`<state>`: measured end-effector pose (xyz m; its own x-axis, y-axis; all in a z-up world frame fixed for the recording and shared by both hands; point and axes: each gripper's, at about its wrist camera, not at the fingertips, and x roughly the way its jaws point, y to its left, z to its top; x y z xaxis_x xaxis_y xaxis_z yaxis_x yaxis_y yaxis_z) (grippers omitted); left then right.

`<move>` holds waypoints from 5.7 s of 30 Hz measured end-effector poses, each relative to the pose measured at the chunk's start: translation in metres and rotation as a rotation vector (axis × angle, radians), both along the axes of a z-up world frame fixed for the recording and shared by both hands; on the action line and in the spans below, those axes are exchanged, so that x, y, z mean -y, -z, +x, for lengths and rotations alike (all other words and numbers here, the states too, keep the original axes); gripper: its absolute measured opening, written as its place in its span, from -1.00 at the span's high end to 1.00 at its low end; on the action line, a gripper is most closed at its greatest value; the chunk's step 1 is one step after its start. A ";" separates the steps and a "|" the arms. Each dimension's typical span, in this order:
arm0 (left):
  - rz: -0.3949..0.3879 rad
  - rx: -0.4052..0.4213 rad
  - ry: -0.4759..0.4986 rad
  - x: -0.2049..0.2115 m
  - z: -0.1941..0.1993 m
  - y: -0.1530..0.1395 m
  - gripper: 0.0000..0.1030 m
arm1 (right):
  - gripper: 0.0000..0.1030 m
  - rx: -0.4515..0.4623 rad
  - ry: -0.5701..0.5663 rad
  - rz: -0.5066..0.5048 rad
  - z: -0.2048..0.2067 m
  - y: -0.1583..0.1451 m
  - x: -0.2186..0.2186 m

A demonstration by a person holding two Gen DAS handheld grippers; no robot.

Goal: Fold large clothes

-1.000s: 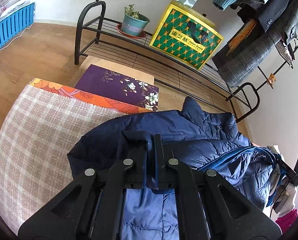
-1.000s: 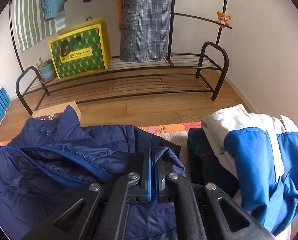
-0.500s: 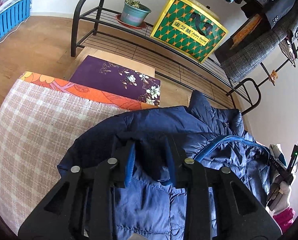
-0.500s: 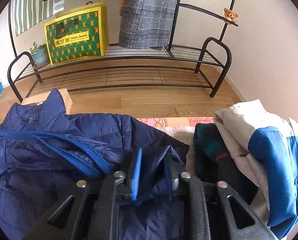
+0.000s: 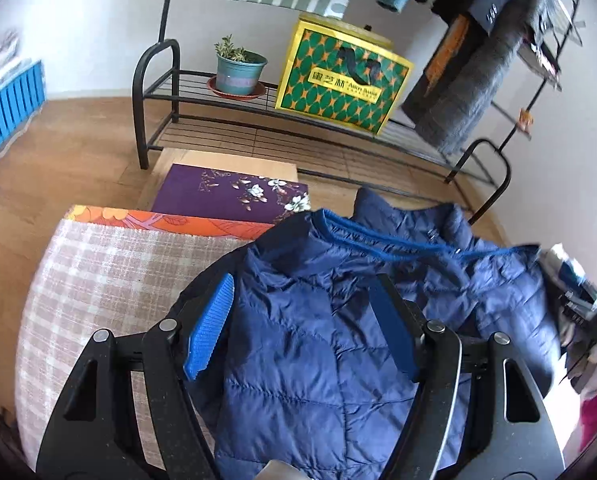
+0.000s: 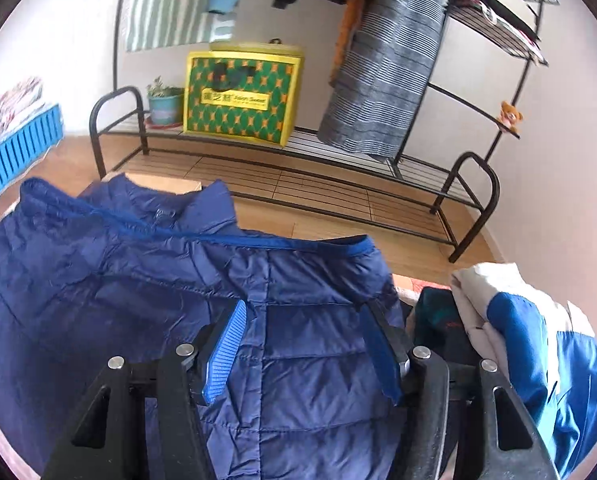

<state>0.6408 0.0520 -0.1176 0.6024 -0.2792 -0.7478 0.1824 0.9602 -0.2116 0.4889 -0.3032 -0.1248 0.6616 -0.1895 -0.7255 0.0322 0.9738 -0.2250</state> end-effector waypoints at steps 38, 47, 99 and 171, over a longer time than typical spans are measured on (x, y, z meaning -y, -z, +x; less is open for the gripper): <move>0.282 0.061 0.307 0.215 -0.082 0.033 -0.47 | -0.50 -0.143 0.279 0.398 -0.188 0.048 0.042; 0.330 0.008 0.272 0.222 -0.075 0.068 -0.47 | -0.67 -0.119 0.327 0.677 -0.187 0.083 0.052; -0.088 0.100 -0.393 -0.177 -0.264 -0.022 -0.47 | 0.80 0.222 -0.216 0.149 -0.104 -0.098 -0.230; 0.037 -0.034 0.053 -0.003 -0.199 0.005 -0.49 | 0.22 -0.041 -0.344 0.529 -0.148 0.041 -0.148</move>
